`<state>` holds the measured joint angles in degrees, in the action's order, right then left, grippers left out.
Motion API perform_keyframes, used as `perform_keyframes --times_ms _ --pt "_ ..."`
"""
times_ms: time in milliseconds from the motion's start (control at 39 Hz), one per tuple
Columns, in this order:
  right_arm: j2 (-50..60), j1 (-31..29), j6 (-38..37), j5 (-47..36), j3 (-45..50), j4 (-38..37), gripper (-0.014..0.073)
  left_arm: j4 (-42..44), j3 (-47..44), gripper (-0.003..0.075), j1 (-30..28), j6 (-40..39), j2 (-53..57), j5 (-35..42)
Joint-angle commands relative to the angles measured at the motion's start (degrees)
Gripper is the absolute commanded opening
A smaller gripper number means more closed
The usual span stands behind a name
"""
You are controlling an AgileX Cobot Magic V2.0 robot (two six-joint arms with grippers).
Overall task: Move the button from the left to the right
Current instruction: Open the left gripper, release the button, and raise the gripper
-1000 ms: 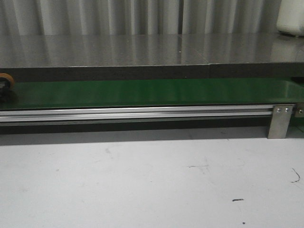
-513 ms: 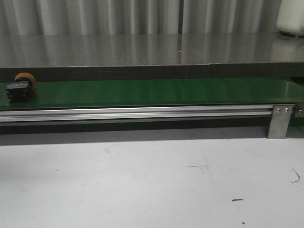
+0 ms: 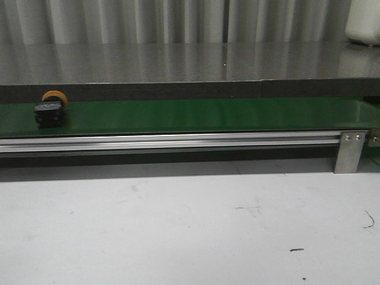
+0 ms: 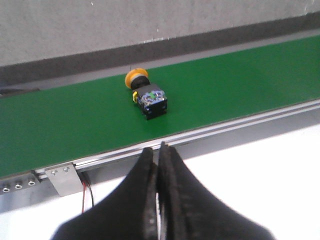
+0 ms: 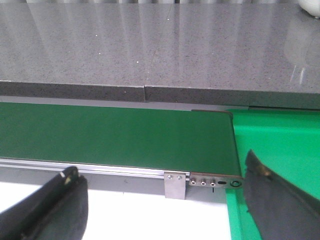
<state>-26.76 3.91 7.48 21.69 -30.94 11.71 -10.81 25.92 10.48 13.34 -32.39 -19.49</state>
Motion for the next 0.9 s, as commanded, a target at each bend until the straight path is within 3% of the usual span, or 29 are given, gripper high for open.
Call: perform_keyframes --times_ms 0,333,872 --pt "-0.63 -0.03 0.03 -4.73 -2.08 0.06 0.0644 -0.91 -1.25 -0.0021 0.46 -0.32 8.31 5.18" --pt "-0.63 -0.03 0.03 -4.73 -2.08 0.06 0.0644 -1.84 -5.85 -0.0021 0.46 -0.32 28.59 4.50" --pt "-0.63 -0.03 0.03 -4.73 -2.08 0.06 0.0644 -1.84 -5.85 -0.0021 0.46 -0.32 30.09 4.50"
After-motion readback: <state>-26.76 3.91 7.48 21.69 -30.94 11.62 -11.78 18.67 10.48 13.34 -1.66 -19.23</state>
